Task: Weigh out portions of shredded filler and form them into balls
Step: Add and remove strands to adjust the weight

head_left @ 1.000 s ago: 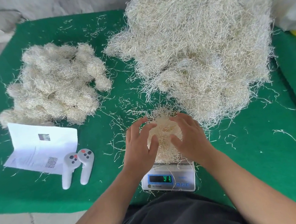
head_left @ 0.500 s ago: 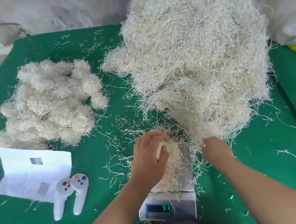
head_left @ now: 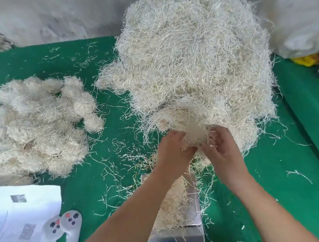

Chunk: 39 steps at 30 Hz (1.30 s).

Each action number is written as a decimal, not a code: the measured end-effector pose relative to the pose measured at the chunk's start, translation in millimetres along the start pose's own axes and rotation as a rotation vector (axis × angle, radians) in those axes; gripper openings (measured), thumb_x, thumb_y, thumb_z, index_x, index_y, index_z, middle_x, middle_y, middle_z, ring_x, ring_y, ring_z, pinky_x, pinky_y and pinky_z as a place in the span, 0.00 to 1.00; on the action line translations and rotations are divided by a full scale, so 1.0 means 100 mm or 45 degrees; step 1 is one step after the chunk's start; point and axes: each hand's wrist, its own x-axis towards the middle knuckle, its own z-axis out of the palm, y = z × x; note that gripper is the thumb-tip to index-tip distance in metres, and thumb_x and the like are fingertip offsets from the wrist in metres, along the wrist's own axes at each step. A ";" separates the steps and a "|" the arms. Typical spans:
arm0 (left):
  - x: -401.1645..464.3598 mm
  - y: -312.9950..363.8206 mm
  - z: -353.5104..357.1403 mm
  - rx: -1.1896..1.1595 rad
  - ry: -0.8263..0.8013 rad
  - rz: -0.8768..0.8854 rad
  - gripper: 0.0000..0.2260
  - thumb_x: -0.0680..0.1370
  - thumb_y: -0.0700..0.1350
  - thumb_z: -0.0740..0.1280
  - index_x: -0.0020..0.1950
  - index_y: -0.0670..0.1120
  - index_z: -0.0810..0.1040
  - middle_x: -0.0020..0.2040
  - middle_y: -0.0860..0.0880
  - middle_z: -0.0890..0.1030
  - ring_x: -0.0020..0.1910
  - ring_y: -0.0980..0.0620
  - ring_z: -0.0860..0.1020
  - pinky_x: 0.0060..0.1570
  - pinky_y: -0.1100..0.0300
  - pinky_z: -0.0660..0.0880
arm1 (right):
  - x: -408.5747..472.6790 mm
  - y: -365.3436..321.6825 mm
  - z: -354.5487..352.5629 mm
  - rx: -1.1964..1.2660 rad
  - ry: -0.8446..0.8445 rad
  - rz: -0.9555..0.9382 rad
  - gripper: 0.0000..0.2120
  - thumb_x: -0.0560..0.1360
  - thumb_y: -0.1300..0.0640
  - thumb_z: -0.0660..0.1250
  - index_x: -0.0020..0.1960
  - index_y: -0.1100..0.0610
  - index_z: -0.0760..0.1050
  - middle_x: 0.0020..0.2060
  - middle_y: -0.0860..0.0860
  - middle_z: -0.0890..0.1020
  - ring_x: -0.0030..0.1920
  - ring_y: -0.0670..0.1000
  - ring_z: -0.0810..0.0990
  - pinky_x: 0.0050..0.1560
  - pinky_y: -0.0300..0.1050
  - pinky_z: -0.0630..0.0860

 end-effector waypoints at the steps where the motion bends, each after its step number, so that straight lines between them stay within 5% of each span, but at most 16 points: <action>1: 0.05 0.02 -0.04 -0.175 0.015 -0.057 0.12 0.77 0.54 0.73 0.60 0.58 0.79 0.55 0.56 0.80 0.50 0.58 0.81 0.48 0.60 0.81 | 0.03 0.01 -0.04 -0.133 0.005 -0.024 0.27 0.79 0.55 0.73 0.72 0.43 0.66 0.60 0.41 0.76 0.58 0.45 0.77 0.54 0.38 0.75; 4: 0.08 0.12 -0.16 -0.886 -0.083 -0.206 0.10 0.75 0.57 0.70 0.55 0.60 0.81 0.51 0.54 0.86 0.49 0.58 0.85 0.45 0.60 0.83 | 0.16 0.03 -0.05 -0.476 -0.182 0.032 0.47 0.72 0.50 0.80 0.81 0.43 0.54 0.67 0.39 0.68 0.64 0.38 0.70 0.61 0.35 0.69; 6: 0.12 0.16 -0.22 -1.139 -0.083 -0.275 0.12 0.79 0.56 0.70 0.60 0.54 0.81 0.56 0.48 0.86 0.58 0.48 0.84 0.58 0.49 0.82 | 0.28 0.01 -0.01 -0.534 -0.236 0.045 0.34 0.74 0.56 0.78 0.74 0.42 0.67 0.60 0.34 0.77 0.56 0.33 0.76 0.54 0.31 0.74; 8: 0.18 0.16 -0.33 -1.325 0.034 -0.309 0.13 0.81 0.54 0.69 0.62 0.48 0.79 0.57 0.45 0.86 0.58 0.45 0.85 0.55 0.50 0.83 | 0.39 -0.01 -0.02 -0.453 -0.206 0.039 0.17 0.79 0.63 0.70 0.58 0.40 0.78 0.42 0.39 0.85 0.34 0.35 0.77 0.31 0.28 0.70; 10: 0.25 0.15 -0.48 -1.449 0.202 -0.471 0.20 0.78 0.55 0.71 0.65 0.48 0.77 0.57 0.45 0.86 0.55 0.45 0.86 0.53 0.51 0.83 | 0.45 0.02 -0.08 -0.274 -0.108 0.080 0.16 0.83 0.61 0.66 0.48 0.40 0.82 0.32 0.43 0.82 0.25 0.39 0.68 0.24 0.32 0.64; 12: 0.31 0.10 -0.59 -1.452 0.305 -0.646 0.26 0.77 0.58 0.72 0.71 0.50 0.72 0.61 0.45 0.85 0.56 0.43 0.86 0.61 0.44 0.81 | 0.51 0.01 -0.13 -0.128 -0.028 0.154 0.18 0.84 0.59 0.64 0.47 0.41 0.85 0.30 0.45 0.80 0.27 0.42 0.69 0.28 0.35 0.67; 14: 0.32 0.03 -0.64 -1.493 0.338 -0.701 0.27 0.77 0.57 0.73 0.72 0.51 0.70 0.61 0.43 0.84 0.55 0.42 0.86 0.62 0.42 0.80 | 0.57 0.01 -0.11 -0.049 -0.016 0.241 0.16 0.84 0.59 0.63 0.52 0.42 0.86 0.34 0.45 0.82 0.31 0.44 0.73 0.34 0.36 0.71; 16: 0.31 0.00 -0.69 -1.628 0.286 -0.692 0.22 0.79 0.55 0.73 0.70 0.50 0.76 0.57 0.43 0.86 0.54 0.43 0.86 0.55 0.48 0.83 | 0.60 -0.02 -0.08 -0.128 -0.078 0.243 0.14 0.82 0.53 0.67 0.62 0.36 0.81 0.53 0.45 0.83 0.36 0.39 0.77 0.40 0.34 0.75; 19: 0.23 0.06 -0.72 -1.869 -0.062 -0.561 0.18 0.81 0.57 0.69 0.63 0.48 0.85 0.54 0.41 0.87 0.55 0.44 0.86 0.49 0.52 0.83 | 0.58 -0.05 0.07 -0.601 -0.509 -0.004 0.46 0.72 0.42 0.76 0.77 0.24 0.48 0.75 0.32 0.56 0.68 0.40 0.69 0.63 0.49 0.78; 21: 0.21 0.11 -0.68 -1.814 -0.245 -0.487 0.23 0.79 0.61 0.67 0.62 0.44 0.86 0.61 0.37 0.84 0.62 0.40 0.83 0.56 0.47 0.82 | 0.61 -0.02 0.24 -0.666 -0.684 -0.062 0.53 0.73 0.53 0.77 0.78 0.27 0.41 0.81 0.38 0.53 0.74 0.44 0.64 0.65 0.47 0.79; 23: 0.20 0.15 -0.68 -1.769 -0.271 -0.475 0.26 0.77 0.63 0.67 0.64 0.44 0.84 0.65 0.37 0.82 0.65 0.39 0.81 0.61 0.44 0.80 | 0.74 0.01 0.33 -0.753 -0.614 -0.023 0.44 0.77 0.67 0.68 0.84 0.45 0.50 0.78 0.52 0.67 0.60 0.45 0.78 0.44 0.33 0.82; 25: 0.21 0.12 -0.75 -1.803 -0.179 -0.514 0.28 0.77 0.62 0.69 0.69 0.43 0.80 0.64 0.37 0.82 0.63 0.39 0.82 0.63 0.43 0.79 | 0.89 0.02 0.33 -0.915 -0.414 0.008 0.31 0.79 0.68 0.63 0.79 0.52 0.66 0.65 0.53 0.79 0.43 0.47 0.84 0.33 0.38 0.81; 29: 0.27 -0.04 -0.92 -1.696 0.091 -0.613 0.34 0.76 0.64 0.70 0.76 0.46 0.70 0.51 0.43 0.86 0.49 0.46 0.85 0.55 0.48 0.83 | 1.12 0.06 0.18 -0.825 -0.388 0.220 0.14 0.83 0.65 0.60 0.61 0.57 0.81 0.38 0.51 0.83 0.25 0.44 0.73 0.24 0.34 0.69; 33: 0.25 -0.12 -0.98 -1.480 0.139 -0.654 0.42 0.68 0.71 0.71 0.75 0.50 0.72 0.56 0.45 0.83 0.58 0.45 0.82 0.63 0.42 0.79 | 1.28 0.02 0.11 -0.586 -0.362 0.446 0.13 0.81 0.66 0.64 0.63 0.59 0.81 0.37 0.48 0.81 0.20 0.39 0.67 0.21 0.34 0.65; 36: 0.20 -0.05 -0.97 -1.377 0.135 -0.641 0.46 0.58 0.75 0.76 0.67 0.49 0.79 0.58 0.38 0.82 0.58 0.40 0.84 0.62 0.40 0.79 | 1.40 -0.01 0.12 -0.611 -0.453 0.528 0.15 0.82 0.63 0.66 0.67 0.60 0.79 0.49 0.53 0.84 0.36 0.47 0.80 0.33 0.37 0.73; 39: 0.20 -0.04 -0.97 -1.189 0.062 -0.432 0.26 0.65 0.76 0.72 0.42 0.54 0.85 0.38 0.48 0.82 0.36 0.50 0.83 0.53 0.45 0.80 | 1.52 -0.01 -0.03 -0.771 -0.504 0.666 0.20 0.85 0.61 0.61 0.76 0.54 0.71 0.72 0.58 0.76 0.70 0.63 0.76 0.61 0.52 0.80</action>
